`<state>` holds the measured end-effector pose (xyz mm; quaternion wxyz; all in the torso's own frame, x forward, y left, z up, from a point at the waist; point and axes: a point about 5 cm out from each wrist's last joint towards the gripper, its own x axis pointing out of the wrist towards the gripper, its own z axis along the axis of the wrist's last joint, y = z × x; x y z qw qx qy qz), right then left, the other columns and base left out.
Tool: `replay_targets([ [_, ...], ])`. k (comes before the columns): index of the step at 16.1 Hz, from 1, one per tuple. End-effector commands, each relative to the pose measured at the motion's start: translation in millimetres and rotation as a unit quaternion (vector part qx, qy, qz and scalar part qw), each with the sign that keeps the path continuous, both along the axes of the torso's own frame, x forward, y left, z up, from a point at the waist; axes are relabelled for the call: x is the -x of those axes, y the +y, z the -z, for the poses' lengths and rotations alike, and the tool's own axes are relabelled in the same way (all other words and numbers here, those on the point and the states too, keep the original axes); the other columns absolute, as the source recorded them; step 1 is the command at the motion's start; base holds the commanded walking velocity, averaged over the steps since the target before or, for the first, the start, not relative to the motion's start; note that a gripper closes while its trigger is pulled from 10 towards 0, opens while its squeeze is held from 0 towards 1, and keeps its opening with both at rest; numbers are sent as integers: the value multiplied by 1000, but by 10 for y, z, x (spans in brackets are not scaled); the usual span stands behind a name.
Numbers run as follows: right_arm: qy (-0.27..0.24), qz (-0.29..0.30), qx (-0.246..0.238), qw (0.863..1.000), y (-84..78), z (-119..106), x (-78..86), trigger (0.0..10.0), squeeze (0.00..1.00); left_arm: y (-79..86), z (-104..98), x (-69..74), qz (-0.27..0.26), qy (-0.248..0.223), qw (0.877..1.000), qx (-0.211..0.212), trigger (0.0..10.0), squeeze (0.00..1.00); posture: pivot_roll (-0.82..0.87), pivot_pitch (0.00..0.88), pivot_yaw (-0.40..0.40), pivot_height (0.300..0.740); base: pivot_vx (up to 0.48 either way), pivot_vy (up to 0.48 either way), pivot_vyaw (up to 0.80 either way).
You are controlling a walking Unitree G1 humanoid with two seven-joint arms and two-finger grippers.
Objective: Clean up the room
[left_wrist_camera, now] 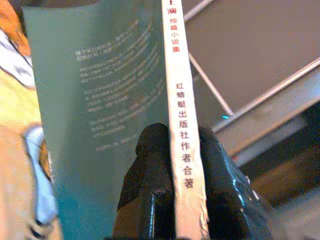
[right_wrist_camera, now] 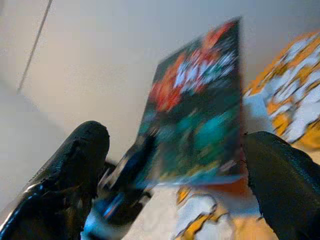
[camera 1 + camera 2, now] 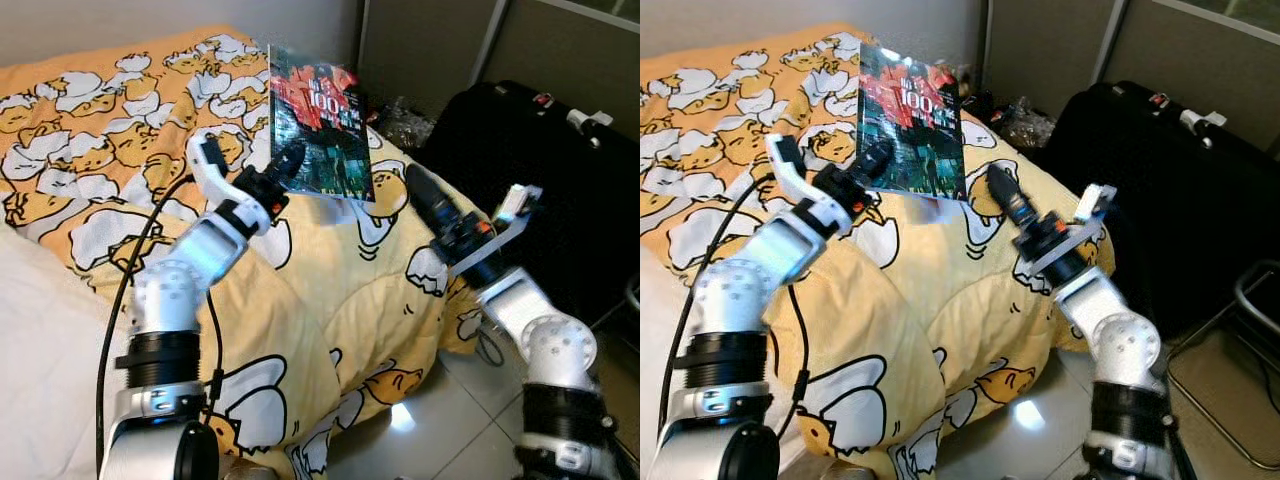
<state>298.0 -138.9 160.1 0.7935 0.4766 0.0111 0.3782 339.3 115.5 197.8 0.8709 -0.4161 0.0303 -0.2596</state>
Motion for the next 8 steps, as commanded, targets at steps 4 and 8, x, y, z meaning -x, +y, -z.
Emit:
replay_targets([
  [4, 87, -42, 47, 994, 326, 166, -12, 10000, 0, -258, -338, -38, -31, -108, 993, -20, 0, 0, 37, 0, 6, 740, 0, 0, 0],
  [8, 60, -28, -48, 997, 355, -22, -108, 10000, 0, -403, -346, 108, 36, -86, 990, 103, 0, 0, 43, 0, 10, 740, 0, 0, 0],
])
